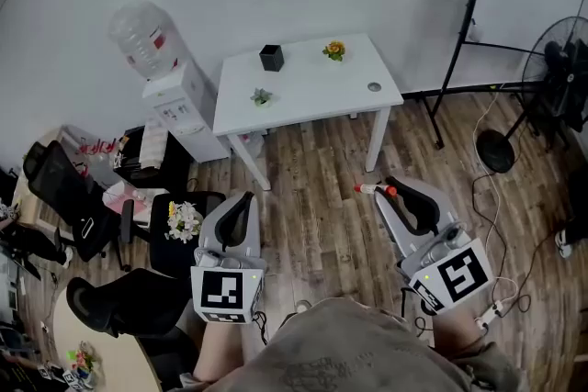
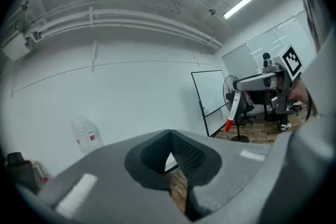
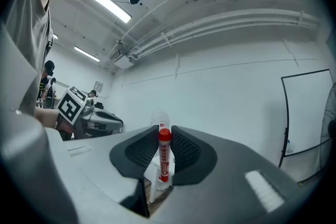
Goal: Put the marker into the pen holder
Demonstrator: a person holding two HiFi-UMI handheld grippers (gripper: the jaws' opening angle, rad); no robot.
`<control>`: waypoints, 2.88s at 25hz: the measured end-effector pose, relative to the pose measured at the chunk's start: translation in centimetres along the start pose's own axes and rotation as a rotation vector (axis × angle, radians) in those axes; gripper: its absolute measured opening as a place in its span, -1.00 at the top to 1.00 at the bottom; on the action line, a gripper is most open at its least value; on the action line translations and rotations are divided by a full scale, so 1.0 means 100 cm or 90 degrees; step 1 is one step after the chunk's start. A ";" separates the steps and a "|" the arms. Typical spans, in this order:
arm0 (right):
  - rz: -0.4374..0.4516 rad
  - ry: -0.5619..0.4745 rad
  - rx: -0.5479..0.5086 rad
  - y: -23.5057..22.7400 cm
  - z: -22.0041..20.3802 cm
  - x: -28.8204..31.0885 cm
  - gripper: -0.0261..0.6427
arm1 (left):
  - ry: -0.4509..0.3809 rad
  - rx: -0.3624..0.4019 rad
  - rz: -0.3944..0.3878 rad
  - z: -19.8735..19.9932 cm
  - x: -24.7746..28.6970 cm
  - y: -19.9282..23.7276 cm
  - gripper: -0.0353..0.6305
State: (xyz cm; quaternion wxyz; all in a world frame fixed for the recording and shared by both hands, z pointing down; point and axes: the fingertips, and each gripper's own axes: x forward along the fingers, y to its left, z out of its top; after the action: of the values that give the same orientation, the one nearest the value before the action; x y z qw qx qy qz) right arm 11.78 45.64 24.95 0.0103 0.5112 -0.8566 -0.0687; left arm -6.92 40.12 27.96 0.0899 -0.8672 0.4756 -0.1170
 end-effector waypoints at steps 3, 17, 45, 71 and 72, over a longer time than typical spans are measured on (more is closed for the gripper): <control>0.007 0.010 0.004 -0.007 -0.008 -0.010 0.62 | 0.007 0.002 0.000 -0.001 0.002 -0.014 0.89; 0.015 0.054 0.036 -0.038 -0.045 -0.017 0.62 | 0.045 0.047 -0.009 -0.024 0.032 -0.043 0.89; 0.006 0.112 0.002 -0.118 -0.070 0.285 0.62 | 0.012 0.047 -0.042 -0.044 0.261 0.170 0.89; 0.086 0.129 0.046 -0.205 -0.139 0.509 0.62 | 0.071 0.021 0.015 -0.091 0.430 0.291 0.89; 0.091 0.129 0.048 -0.212 -0.142 0.520 0.62 | 0.072 0.025 0.017 -0.090 0.443 0.295 0.89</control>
State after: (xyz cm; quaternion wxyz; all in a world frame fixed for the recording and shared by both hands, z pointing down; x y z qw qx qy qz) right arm 6.76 -11.45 33.54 0.0825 0.4529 -0.8876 0.0161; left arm -10.20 -13.47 33.89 0.0810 -0.8507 0.4894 -0.1740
